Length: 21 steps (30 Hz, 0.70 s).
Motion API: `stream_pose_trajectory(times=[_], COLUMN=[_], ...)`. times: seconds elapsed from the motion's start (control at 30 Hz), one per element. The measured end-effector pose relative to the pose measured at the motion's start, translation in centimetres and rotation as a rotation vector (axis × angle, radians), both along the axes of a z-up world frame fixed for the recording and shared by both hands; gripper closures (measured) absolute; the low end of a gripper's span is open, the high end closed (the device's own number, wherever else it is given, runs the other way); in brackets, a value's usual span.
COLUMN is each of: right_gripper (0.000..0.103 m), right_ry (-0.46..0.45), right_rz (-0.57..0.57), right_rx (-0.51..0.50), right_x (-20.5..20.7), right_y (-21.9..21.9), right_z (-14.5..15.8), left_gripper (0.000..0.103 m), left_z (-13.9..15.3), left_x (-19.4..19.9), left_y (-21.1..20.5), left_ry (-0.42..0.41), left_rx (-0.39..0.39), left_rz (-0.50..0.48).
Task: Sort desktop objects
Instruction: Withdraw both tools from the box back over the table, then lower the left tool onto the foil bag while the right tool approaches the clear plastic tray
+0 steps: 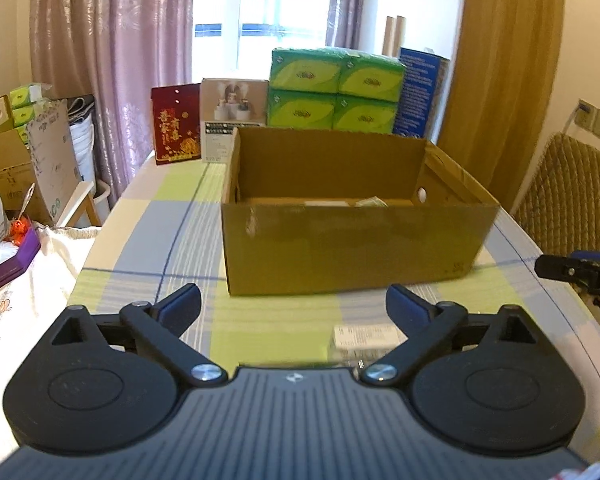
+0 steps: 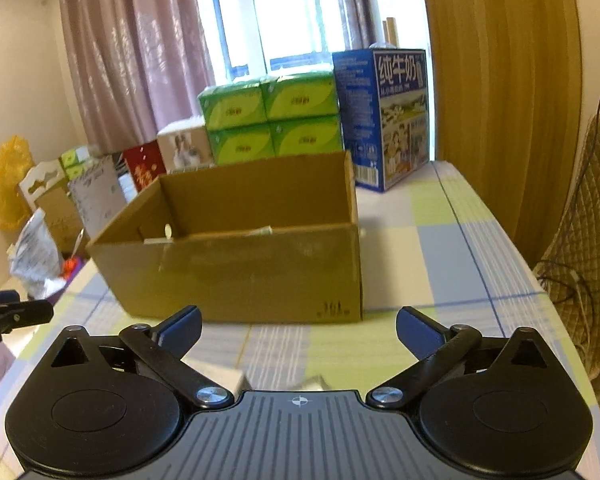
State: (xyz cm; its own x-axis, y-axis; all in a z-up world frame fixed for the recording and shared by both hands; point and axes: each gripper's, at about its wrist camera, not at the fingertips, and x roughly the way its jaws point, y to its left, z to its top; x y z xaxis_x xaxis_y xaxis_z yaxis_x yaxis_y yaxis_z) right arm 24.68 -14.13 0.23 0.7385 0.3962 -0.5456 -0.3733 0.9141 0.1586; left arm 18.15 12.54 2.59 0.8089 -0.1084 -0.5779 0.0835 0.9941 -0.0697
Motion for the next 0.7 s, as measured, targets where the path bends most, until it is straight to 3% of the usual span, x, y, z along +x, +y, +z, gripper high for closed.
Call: stream_pose_trajectory(times=[0.5, 0.7], right_gripper=[0.002, 0.002], right_ry=[-0.001, 0.041], right_rz=[0.146, 0.169], right_rx=[-0.208, -0.222], right_x=[-4.6, -4.2], right_y=[-1.8, -1.6], right_z=[-4.7, -5.9], left_gripper=[0.002, 0.002], left_z=[-5.2, -5.3], left_x=[-5.0, -4.6], left_y=[-1.7, -2.1], left_ry=[0.097, 0.096], left_rx=[0.159, 0.159], left_rz=[-0.210, -0.230])
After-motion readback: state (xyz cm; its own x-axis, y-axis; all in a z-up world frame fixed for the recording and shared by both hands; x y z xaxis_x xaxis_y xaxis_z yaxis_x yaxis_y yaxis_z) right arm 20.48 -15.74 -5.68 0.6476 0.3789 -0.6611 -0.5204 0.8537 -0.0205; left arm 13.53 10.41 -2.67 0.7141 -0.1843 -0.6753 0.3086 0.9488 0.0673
